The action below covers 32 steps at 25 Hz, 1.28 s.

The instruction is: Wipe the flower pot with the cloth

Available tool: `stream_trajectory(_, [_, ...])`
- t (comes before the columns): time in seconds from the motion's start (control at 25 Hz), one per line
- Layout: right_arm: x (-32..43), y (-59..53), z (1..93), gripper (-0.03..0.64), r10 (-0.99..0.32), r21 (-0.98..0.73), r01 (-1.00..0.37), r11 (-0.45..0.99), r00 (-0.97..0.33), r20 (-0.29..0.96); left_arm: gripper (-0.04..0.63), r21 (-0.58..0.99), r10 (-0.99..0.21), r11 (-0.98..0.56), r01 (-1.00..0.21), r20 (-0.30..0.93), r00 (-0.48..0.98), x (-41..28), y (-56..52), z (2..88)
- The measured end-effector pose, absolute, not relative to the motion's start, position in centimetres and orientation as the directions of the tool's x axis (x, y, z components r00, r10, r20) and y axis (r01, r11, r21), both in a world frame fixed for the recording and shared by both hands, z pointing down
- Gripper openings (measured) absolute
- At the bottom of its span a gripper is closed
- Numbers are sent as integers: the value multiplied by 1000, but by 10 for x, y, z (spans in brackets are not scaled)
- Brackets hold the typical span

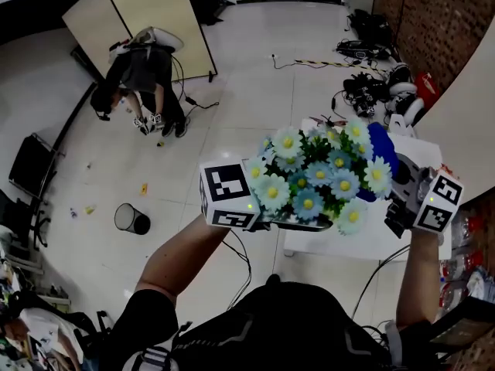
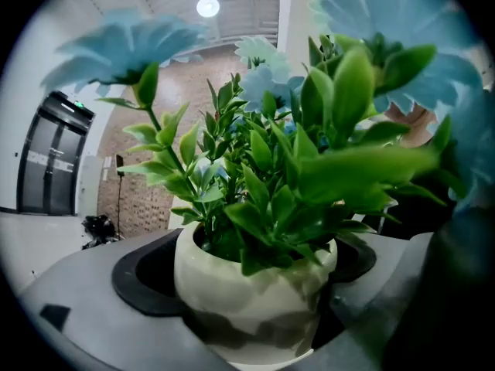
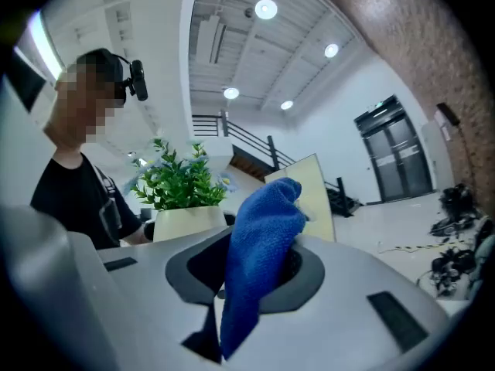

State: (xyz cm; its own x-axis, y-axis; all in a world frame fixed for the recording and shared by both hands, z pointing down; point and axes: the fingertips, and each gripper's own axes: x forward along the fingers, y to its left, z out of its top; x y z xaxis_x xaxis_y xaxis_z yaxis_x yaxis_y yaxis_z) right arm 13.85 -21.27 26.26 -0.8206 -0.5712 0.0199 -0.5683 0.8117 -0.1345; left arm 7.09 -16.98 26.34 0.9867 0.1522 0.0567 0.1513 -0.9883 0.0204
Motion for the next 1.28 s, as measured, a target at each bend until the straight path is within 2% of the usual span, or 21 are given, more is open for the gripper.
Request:
stream_trajectory(0.2, [113, -207, 249, 77, -274, -137, -278, 951, -960, 52, 546, 31, 251, -968, 249, 55, 966, 80, -148, 246])
stream_trajectory(0.4, [105, -194, 238, 77, -44, -162, -44, 986, -999, 9, 546, 29, 289, -957, 288, 48, 956, 79, -138, 236])
stream_trajectory(0.52, [111, -183, 236, 77, 41, -171, 41, 984, -999, -2, 546, 35, 289, -957, 288, 44, 956, 79, -139, 237])
stream_trajectory(0.8, [118, -175, 238, 77, -51, -148, -60, 987, -997, 63, 546, 22, 285, -959, 284, 53, 957, 79, -145, 242])
stream_trajectory(1.08, [113, -130, 239, 77, -117, -101, -126, 987, -989, 90, 546, 70, 208, -976, 206, 27, 978, 81, -168, 255])
stream_trajectory(1.28, [111, -110, 231, 77, -114, -66, -121, 990, -988, 105, 546, 71, 193, -979, 192, 3, 981, 87, -172, 245])
